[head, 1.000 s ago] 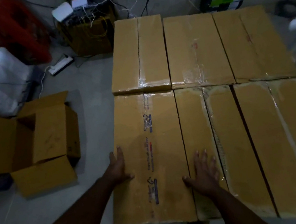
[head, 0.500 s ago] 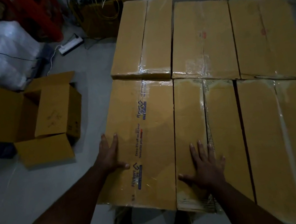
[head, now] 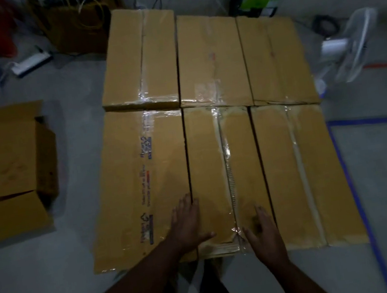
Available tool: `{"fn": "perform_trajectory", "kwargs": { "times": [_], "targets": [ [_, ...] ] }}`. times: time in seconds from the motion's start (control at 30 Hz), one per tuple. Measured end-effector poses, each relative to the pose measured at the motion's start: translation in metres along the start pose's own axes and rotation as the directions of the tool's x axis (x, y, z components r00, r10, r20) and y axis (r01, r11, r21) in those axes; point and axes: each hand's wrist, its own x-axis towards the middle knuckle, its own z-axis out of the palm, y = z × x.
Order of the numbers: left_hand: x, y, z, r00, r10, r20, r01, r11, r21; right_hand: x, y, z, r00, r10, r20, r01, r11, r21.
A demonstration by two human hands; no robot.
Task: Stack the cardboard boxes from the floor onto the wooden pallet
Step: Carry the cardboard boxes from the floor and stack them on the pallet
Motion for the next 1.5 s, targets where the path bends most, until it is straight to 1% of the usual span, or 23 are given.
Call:
{"fn": "perform_trajectory", "kwargs": {
  "times": [0.07,0.2,0.3,0.37,0.43,0.5,0.53,0.6,0.67,0.73,0.83,0.9,1.0,1.13,1.2,1.23,1.33,1.4,1.47,1.5],
  "targets": [
    [0.006,0.032,0.003,0.996,0.085,0.007,-0.085,0.995,-0.047,-0.001,0.001,-0.016,1.000,0.030,0.004,-0.030,0.999,0.036],
    [0.024,0.088,0.012,0.977,0.213,0.011,-0.211,0.973,-0.094,0.009,0.014,-0.053,0.992,0.110,-0.060,-0.101,0.986,0.135],
    [0.041,0.123,0.029,0.972,0.233,0.008,-0.232,0.971,-0.062,0.028,0.039,-0.087,0.979,0.191,-0.065,-0.180,0.972,0.149],
    [0.057,0.147,0.049,0.975,0.218,0.031,-0.217,0.976,-0.032,0.044,0.069,-0.109,0.966,0.241,-0.092,-0.228,0.965,0.128],
    [0.075,0.172,0.068,0.984,0.173,0.050,-0.171,0.985,-0.031,0.062,0.102,-0.132,0.957,0.249,-0.149,-0.244,0.969,0.049],
    [0.094,0.197,0.085,0.995,0.094,0.031,-0.094,0.996,0.001,0.079,0.139,-0.155,0.938,0.283,-0.199,-0.305,0.948,-0.089],
    [0.102,0.210,0.094,0.999,0.049,0.022,-0.050,0.998,0.040,0.087,0.156,-0.166,0.920,0.336,-0.202,-0.366,0.921,-0.133],
    [0.112,0.232,0.108,0.999,-0.054,-0.001,0.054,0.996,0.069,0.101,0.182,-0.186,0.896,0.426,-0.128,-0.441,0.886,-0.141],
    [0.117,0.249,0.118,0.989,-0.138,-0.057,0.140,0.990,0.027,0.114,0.200,-0.196,0.898,0.438,-0.047,-0.440,0.894,-0.085],
    [0.120,0.263,0.126,0.969,-0.205,-0.135,0.199,0.979,-0.052,0.125,0.215,-0.202,0.891,0.453,-0.020,-0.453,0.892,0.009],
    [0.129,0.280,0.127,0.927,-0.301,-0.225,0.264,0.948,-0.180,0.138,0.230,-0.209,0.873,0.484,0.062,-0.486,0.852,0.195],
    [0.134,0.288,0.124,0.903,-0.351,-0.247,0.290,0.924,-0.250,0.142,0.232,-0.213,0.878,0.473,0.068,-0.471,0.832,0.292],
    [0.136,0.287,0.124,0.891,-0.376,-0.254,0.294,0.905,-0.308,0.137,0.224,-0.217,0.892,0.449,0.052,-0.437,0.828,0.352],
    [0.135,0.279,0.126,0.893,-0.374,-0.250,0.292,0.905,-0.310,0.136,0.223,-0.222,0.912,0.406,0.059,-0.400,0.848,0.349],
    [0.135,0.280,0.126,0.905,-0.361,-0.223,0.292,0.912,-0.289,0.136,0.225,-0.223,0.914,0.398,0.075,-0.399,0.855,0.331],
    [0.135,0.280,0.127,0.917,-0.345,-0.200,0.293,0.923,-0.250,0.137,0.225,-0.222,0.918,0.387,0.082,-0.393,0.865,0.312],
    [0.134,0.273,0.132,0.956,-0.273,-0.109,0.271,0.962,-0.036,0.139,0.225,-0.219,0.927,0.359,0.111,-0.375,0.900,0.223],
    [0.134,0.268,0.133,0.965,-0.251,-0.075,0.258,0.962,0.090,0.140,0.225,-0.218,0.925,0.365,0.111,-0.377,0.918,0.125],
    [0.133,0.268,0.132,0.966,-0.240,-0.096,0.250,0.962,0.112,0.139,0.220,-0.220,0.929,0.359,0.085,-0.362,0.932,0.019],
    [0.132,0.270,0.131,0.964,-0.238,-0.116,0.249,0.964,0.093,0.137,0.217,-0.221,0.944,0.323,0.062,-0.322,0.946,-0.030]
  ]
}}
